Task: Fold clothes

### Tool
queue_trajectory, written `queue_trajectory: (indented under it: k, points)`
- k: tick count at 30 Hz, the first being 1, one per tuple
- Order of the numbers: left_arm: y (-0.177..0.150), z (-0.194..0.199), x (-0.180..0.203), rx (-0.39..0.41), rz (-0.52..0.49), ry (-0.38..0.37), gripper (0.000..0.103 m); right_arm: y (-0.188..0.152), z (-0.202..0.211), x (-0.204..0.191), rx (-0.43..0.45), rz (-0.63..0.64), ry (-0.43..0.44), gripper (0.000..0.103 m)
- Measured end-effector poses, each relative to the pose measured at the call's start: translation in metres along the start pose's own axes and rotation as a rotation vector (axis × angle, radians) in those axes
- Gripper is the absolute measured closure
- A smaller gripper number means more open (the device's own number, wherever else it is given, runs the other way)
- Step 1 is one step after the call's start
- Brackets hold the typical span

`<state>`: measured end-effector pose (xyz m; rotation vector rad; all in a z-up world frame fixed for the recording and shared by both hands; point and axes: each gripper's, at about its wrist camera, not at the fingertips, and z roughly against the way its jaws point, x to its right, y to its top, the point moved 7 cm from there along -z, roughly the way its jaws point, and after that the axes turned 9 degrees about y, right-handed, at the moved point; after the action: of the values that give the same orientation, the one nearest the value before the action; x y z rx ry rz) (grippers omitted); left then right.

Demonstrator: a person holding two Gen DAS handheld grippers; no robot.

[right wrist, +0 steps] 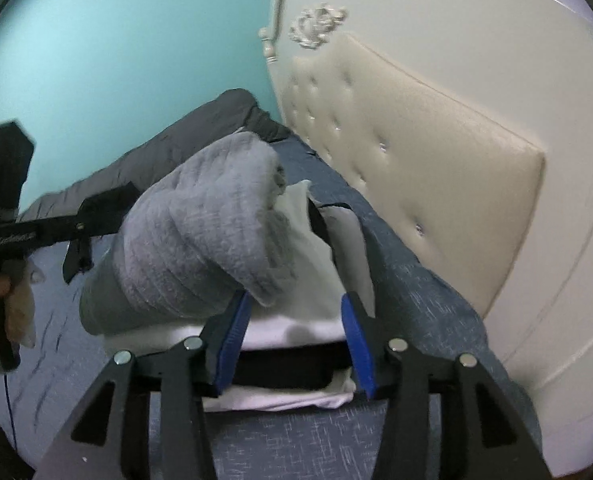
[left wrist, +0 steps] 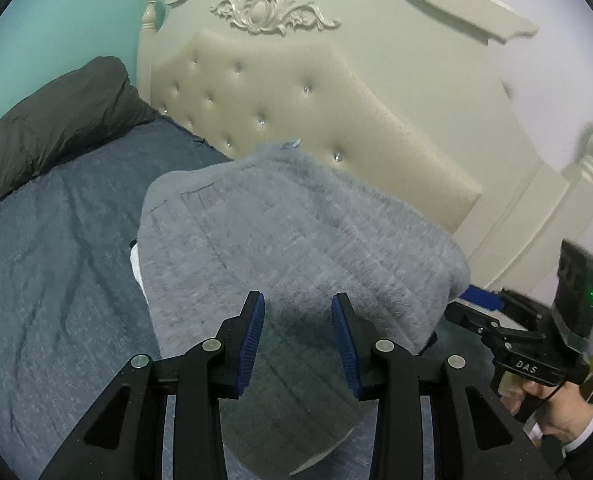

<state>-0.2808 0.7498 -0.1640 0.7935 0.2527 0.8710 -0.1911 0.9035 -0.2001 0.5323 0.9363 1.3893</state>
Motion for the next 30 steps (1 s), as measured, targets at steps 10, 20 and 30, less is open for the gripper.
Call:
queue_trajectory:
  k: [10,20,30]
  points:
    - [-0.011,-0.020,0.002,-0.033,0.001,0.008,0.065,0.004,-0.017,-0.007,-0.073,0.197,-0.007,0.101]
    - [-0.015,-0.025,0.003,-0.036,0.006,0.015,0.063,0.002,-0.019,0.031,-0.066,0.116,-0.129,0.103]
    - [-0.016,-0.023,0.002,-0.037,0.012,0.015,0.063,-0.006,-0.008,0.009,-0.046,0.057,0.002,0.077]
